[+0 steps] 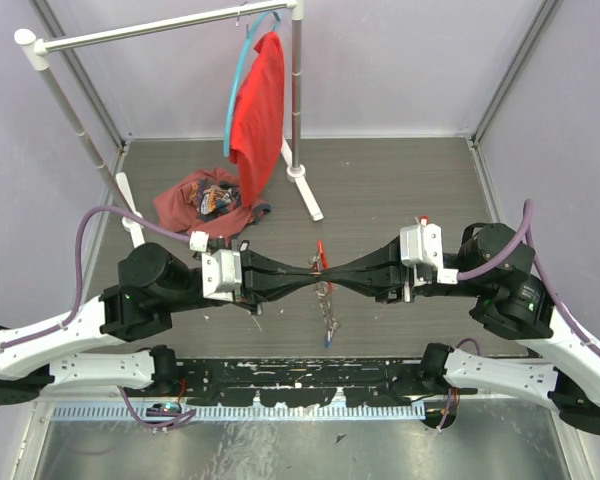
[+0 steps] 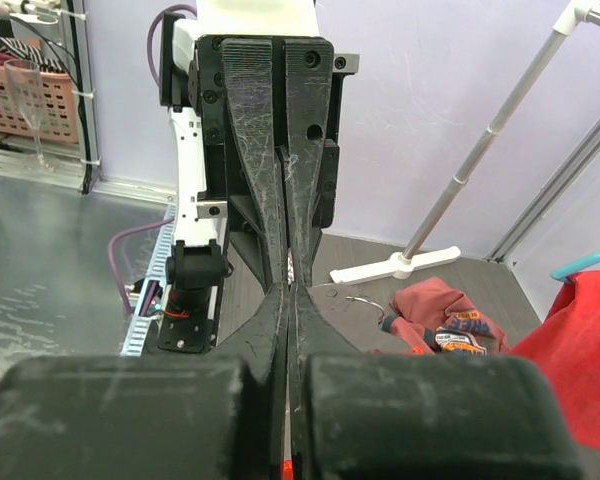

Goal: Put the keys on the keyring

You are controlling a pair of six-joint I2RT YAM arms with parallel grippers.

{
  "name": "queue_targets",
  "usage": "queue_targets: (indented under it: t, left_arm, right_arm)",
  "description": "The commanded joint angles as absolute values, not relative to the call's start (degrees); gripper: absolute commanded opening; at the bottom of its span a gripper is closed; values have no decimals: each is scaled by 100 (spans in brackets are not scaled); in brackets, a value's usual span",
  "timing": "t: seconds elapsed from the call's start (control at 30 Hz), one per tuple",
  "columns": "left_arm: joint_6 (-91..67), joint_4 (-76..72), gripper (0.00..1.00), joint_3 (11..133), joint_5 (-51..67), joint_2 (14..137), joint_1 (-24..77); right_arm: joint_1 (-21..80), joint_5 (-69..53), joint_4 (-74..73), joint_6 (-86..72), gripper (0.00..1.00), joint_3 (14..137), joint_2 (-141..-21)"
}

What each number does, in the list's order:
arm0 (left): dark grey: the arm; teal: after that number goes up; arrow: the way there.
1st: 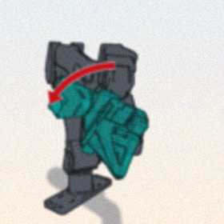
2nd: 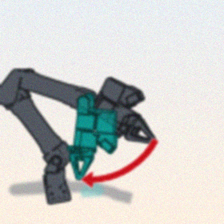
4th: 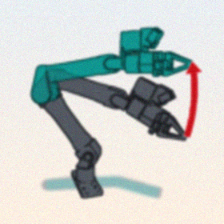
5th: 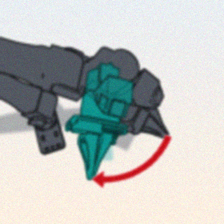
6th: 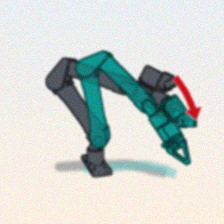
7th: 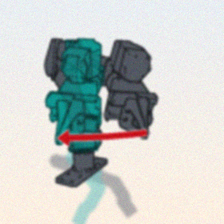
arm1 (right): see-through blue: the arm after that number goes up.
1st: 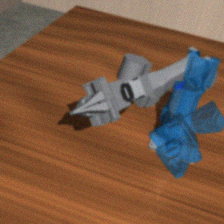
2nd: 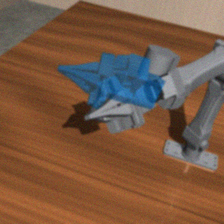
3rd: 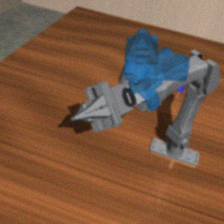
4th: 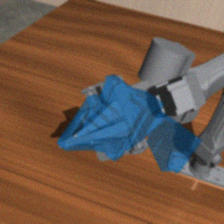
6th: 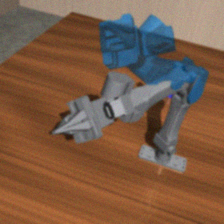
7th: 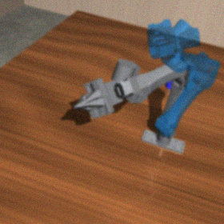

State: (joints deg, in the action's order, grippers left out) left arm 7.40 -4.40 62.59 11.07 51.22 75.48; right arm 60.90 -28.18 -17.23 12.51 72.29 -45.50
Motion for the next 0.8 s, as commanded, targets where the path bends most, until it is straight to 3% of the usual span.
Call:
queue_targets:
  t: [0.0,0.13,0.23,0.5,0.77]
  left_arm:
    - [774,-687,8,6502,1121,5118,7559]
    - [917,-449,24,6525,994,5062,7560]
    - [1060,-144,30,6557,843,4986,7560]
    - [1238,492,34,6589,496,4888,7559]
    - [1292,1011,33,6794,692,5216,7559]
  right_arm:
    - [6101,-2784,-1943,1241,1,7707,-4615]
    - [6099,-2569,-2813,1384,1,8289,-4797]
    - [6100,-2404,-3667,1476,1,8739,-5037]
    - [6096,-1949,-5611,1731,1,9813,-5916]
    - [6096,-1558,-6091,1968,1,10020,-6232]
